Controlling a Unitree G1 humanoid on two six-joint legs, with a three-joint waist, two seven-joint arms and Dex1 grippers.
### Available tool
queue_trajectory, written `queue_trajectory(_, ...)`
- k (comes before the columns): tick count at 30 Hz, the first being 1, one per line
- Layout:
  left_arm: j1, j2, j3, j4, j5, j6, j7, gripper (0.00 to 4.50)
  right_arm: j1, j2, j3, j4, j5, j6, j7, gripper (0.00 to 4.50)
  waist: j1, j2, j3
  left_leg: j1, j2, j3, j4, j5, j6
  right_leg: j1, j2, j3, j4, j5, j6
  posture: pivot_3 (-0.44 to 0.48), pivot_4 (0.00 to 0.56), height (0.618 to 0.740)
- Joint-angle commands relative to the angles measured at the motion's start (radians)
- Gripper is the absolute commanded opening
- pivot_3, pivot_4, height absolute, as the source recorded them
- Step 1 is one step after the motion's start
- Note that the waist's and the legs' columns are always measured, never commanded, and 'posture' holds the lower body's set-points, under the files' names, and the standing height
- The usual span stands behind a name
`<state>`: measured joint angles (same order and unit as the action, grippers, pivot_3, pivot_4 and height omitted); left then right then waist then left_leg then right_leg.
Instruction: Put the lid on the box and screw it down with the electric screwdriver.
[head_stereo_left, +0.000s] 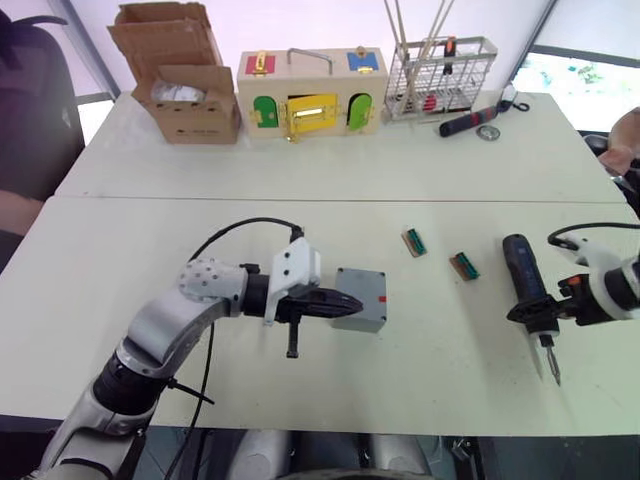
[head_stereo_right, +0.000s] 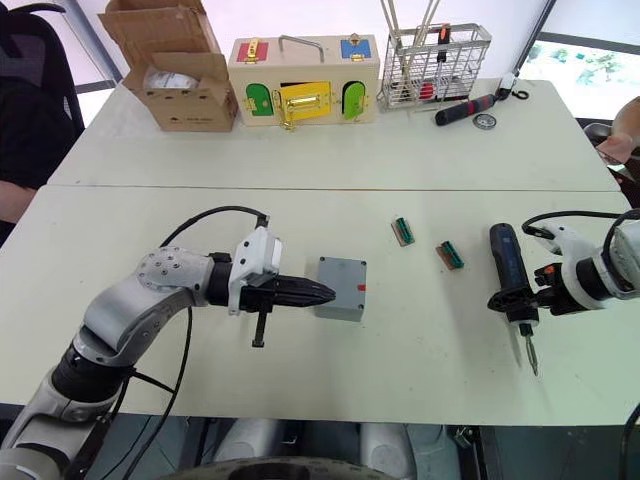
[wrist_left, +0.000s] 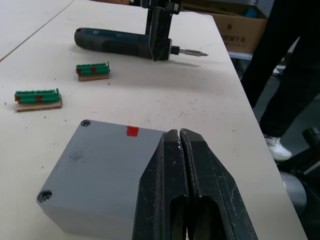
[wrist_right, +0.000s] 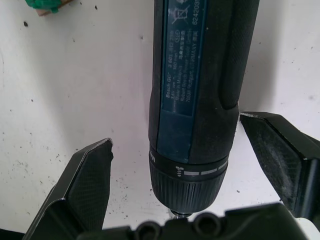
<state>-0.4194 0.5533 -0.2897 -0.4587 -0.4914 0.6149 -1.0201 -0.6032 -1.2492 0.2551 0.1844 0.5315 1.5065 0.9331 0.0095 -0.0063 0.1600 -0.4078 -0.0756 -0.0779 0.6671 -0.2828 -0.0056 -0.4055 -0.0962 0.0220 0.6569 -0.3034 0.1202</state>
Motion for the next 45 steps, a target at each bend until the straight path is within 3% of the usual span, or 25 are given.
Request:
queue_trajectory(1,-0.018,-0.009,0.004,-0.037,-0.021,0.006,0.006,0.00,-0.016,0.056,0.021,0.042,-0.045,-0.032,-0.030,4.48,-0.003,-0.005,-0.002,0.001,0.000,0.000,0.000,0.000,0.000,0.001,0.000,0.000,0.000,0.000,0.000,0.000,0.150,0.740)
queue_trajectory(3,-0.022,-0.016,0.002,-0.031,-0.021,0.009,0.008,0.00,-0.023,0.077,0.032,0.060,-0.070,-0.049,-0.036,4.48,-0.005,-0.010,-0.005,0.002,0.000,0.000,0.001,0.000,0.000,0.003,0.000,0.000,0.000,0.000,0.000,0.000,0.150,0.740)
queue_trajectory(4,-0.022,-0.018,0.002,-0.030,-0.021,0.011,0.009,0.00,-0.021,0.083,0.039,0.063,-0.085,-0.064,-0.040,3.97,-0.005,-0.011,-0.006,0.002,0.000,0.000,0.001,0.000,0.000,0.003,0.000,0.000,-0.001,0.000,0.000,0.000,0.150,0.740)
queue_trajectory(6,-0.018,-0.017,0.006,-0.037,-0.023,0.016,0.011,0.00,-0.012,0.089,0.046,0.060,-0.104,-0.077,-0.042,3.38,-0.005,-0.013,-0.008,0.002,0.000,-0.001,0.001,0.000,0.000,0.004,0.000,0.000,-0.001,0.000,0.000,0.000,0.150,0.740)
queue_trajectory(12,-0.015,-0.024,0.009,-0.039,-0.027,0.023,0.024,0.00,0.002,0.096,0.049,0.065,-0.130,-0.079,-0.023,1.94,-0.005,-0.015,-0.009,0.002,0.000,-0.001,0.001,0.000,0.000,0.004,0.000,0.001,-0.003,0.000,0.000,0.000,0.150,0.740)
queue_trajectory(21,-0.029,-0.024,0.023,-0.003,-0.035,0.012,0.015,0.00,-0.016,0.135,-0.032,0.095,-0.143,-0.059,-0.048,1.93,-0.005,-0.020,-0.012,0.003,0.000,-0.001,0.001,0.000,0.000,0.006,0.000,0.000,-0.004,0.000,0.000,0.000,0.150,0.740)
queue_trajectory(23,-0.047,-0.023,0.036,0.027,-0.039,0.007,0.002,0.00,-0.105,0.162,-0.161,0.158,-0.123,-0.009,-0.071,1.93,-0.010,-0.019,-0.011,0.004,0.000,-0.001,0.001,0.000,0.000,0.007,0.000,0.000,-0.005,0.000,-0.001,0.000,0.150,0.740)
queue_trajectory(26,-0.067,-0.016,0.052,0.073,-0.043,-0.009,-0.024,0.00,-0.200,0.206,-0.304,0.204,-0.114,0.053,-0.120,1.93,-0.018,-0.006,-0.008,0.002,-0.001,0.000,0.001,0.000,0.000,0.005,-0.001,0.001,-0.005,0.001,-0.002,0.000,0.150,0.740)
queue_trajectory(28,-0.103,-0.015,0.065,0.125,-0.047,-0.016,-0.052,0.00,-0.308,0.229,-0.536,0.245,-0.067,0.097,-0.175,1.93,-0.018,0.002,-0.007,-0.001,-0.001,0.000,0.000,0.000,0.000,0.000,-0.001,0.001,-0.003,0.001,-0.001,0.000,0.150,0.740)
queue_trajectory(31,-0.164,-0.012,0.071,0.207,-0.050,-0.028,-0.108,0.00,-0.334,0.360,-0.911,0.043,0.088,0.108,-0.293,1.93,-0.007,0.010,-0.006,-0.007,-0.001,0.001,-0.002,0.000,0.000,-0.008,-0.001,0.000,-0.002,0.001,-0.001,0.000,0.150,0.740)
queue_trajectory(33,-0.183,-0.009,0.070,0.237,-0.048,-0.037,-0.132,0.00,-0.316,0.457,-1.044,-0.102,0.164,0.108,-0.386,1.93,-0.004,0.009,-0.006,-0.007,0.001,-0.001,-0.004,0.000,0.000,-0.010,0.000,-0.003,0.004,0.001,-0.001,0.000,0.150,0.740)
queue_trajectory(36,-0.238,-0.009,0.052,0.311,-0.028,-0.051,-0.181,0.00,-0.224,0.839,-1.175,-0.637,0.236,0.060,-0.530,1.93,-0.004,0.007,-0.007,-0.007,0.001,-0.003,-0.004,0.000,-0.001,-0.010,0.000,-0.004,0.007,0.001,-0.001,0.000,0.150,0.740)
queue_trajectory(39,-0.264,-0.011,0.035,0.359,-0.003,-0.070,-0.209,0.00,-0.093,1.067,-1.084,-0.923,0.225,-0.097,-0.627,1.93,-0.005,0.009,-0.007,-0.008,0.000,-0.002,-0.002,0.002,-0.003,-0.011,0.000,-0.002,0.009,0.001,-0.001,0.000,0.150,0.740)
queue_trajectory(45,-0.259,-0.009,0.001,0.371,0.045,-0.092,-0.239,0.00,0.177,1.165,-0.778,-1.044,0.139,-0.424,-0.616,1.93,-0.003,0.009,-0.007,-0.008,-0.004,-0.001,0.000,0.003,-0.004,-0.014,0.000,0.000,0.011,0.001,-0.001,0.000,0.150,0.740)
